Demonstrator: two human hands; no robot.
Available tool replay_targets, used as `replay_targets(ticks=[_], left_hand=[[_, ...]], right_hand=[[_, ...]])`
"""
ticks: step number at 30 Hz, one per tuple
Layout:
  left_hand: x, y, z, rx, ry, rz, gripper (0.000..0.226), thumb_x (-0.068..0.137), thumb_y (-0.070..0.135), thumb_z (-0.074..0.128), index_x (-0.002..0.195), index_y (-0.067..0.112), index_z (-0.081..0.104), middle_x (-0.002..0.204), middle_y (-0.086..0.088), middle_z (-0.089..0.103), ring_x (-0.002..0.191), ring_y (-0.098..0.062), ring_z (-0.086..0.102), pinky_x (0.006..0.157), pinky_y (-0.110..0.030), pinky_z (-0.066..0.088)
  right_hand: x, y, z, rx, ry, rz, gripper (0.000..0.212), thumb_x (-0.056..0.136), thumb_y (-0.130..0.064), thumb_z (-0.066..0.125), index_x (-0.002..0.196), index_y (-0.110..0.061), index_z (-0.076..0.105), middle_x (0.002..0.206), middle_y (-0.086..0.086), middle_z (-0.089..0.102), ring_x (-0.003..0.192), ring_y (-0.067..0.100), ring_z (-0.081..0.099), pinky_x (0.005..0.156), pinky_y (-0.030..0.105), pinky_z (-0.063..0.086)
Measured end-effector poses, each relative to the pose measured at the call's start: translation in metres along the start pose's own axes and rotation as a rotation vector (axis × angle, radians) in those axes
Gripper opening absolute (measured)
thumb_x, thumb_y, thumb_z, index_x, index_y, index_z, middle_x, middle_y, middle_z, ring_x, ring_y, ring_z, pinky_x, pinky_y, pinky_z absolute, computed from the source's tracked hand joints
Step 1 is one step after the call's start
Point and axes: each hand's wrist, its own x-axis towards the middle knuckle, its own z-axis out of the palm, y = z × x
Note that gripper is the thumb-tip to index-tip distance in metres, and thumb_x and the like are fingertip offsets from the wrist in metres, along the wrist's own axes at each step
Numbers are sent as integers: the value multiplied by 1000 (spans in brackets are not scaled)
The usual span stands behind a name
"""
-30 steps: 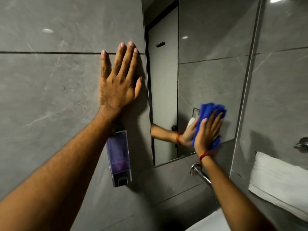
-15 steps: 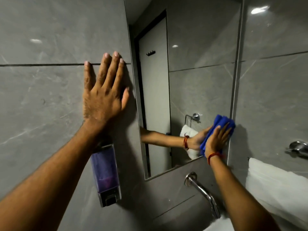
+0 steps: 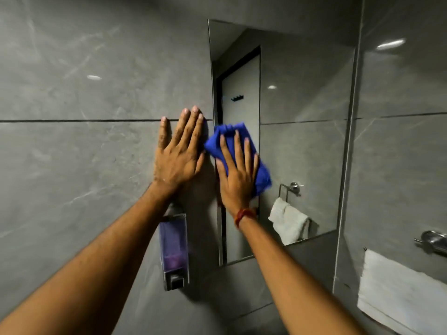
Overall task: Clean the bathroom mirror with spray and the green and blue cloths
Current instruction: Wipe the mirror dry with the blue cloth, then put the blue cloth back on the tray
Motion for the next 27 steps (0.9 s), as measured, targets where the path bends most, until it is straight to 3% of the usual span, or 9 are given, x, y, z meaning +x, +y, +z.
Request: replay_targets(ticks=[4, 7, 10, 13, 15, 20, 22, 24, 27], left_hand=[[-13, 17, -34, -307, -143, -2, 82, 97, 25, 54, 166, 6, 14, 176, -13, 6, 164, -28, 1, 134, -45, 0], [-70, 40, -62, -671, -245, -18, 58, 100, 21, 54, 156, 7, 45, 165, -15, 41, 156, -26, 35, 128, -31, 19], [-162, 60, -67, -924, -544, -116, 50, 103, 40, 48, 142, 13, 62, 145, -11, 66, 136, -25, 60, 116, -33, 44], [-261, 76, -60, -1057, -755, -324, 57, 102, 48, 53, 147, 14, 59, 148, -5, 65, 138, -19, 59, 114, -25, 43], [-313, 85, -59, -1083, -754, -463, 62, 96, 53, 61, 145, 15, 60, 143, -3, 68, 133, -15, 62, 102, -19, 43], [-477, 80, -56, -1111, -717, -918, 24, 98, 21, 59, 112, 4, 69, 102, -15, 77, 91, -23, 70, 86, -43, 52], [-542, 75, -58, -1128, -733, -1132, 20, 95, 16, 56, 104, 3, 68, 93, -13, 74, 82, -17, 59, 83, -42, 51], [-592, 69, -63, -1166, -761, -1330, 15, 95, 6, 56, 105, 4, 68, 96, -8, 70, 87, -15, 57, 85, -36, 48], [-660, 56, -62, -1039, -858, -1542, 20, 94, -3, 58, 112, 0, 66, 100, -10, 66, 95, -19, 59, 88, -37, 48]], right_hand=[[-103, -11, -16, 823, -67, 659, 50, 106, -38, 44, 153, -42, 28, 164, -25, 22, 156, 4, 17, 131, 45, 14], [-158, -37, -52, 1337, -158, 1234, 54, 98, -66, 38, 141, -38, 55, 148, -1, 57, 126, 21, 60, 109, 43, 48], [-203, -51, -89, 1523, -155, 1462, 72, 90, -78, 39, 131, -28, 69, 127, 3, 74, 108, 23, 73, 95, 39, 56], [-251, -77, -114, 1541, -151, 1568, 74, 94, -76, 30, 104, -23, 81, 99, 1, 81, 89, 16, 79, 75, 28, 63], [-286, -91, -124, 1460, -212, 1615, 74, 97, -73, 22, 117, -23, 72, 96, 0, 81, 87, 13, 78, 71, 23, 62], [-418, -137, -147, 1246, -600, 1591, 57, 106, -57, 19, 157, -37, 33, 154, -13, 50, 140, 6, 49, 116, 30, 38], [-480, -147, -153, 1190, -820, 1584, 52, 105, -49, 36, 155, -35, 40, 153, -13, 53, 141, 6, 50, 119, 31, 40], [-533, -151, -158, 1074, -1008, 1655, 59, 98, -42, 53, 151, -18, 48, 151, 8, 55, 144, 24, 49, 124, 45, 34], [-598, -167, -161, 1021, -1265, 1801, 54, 98, -24, 58, 148, -5, 50, 147, 22, 56, 140, 37, 50, 119, 48, 39]])
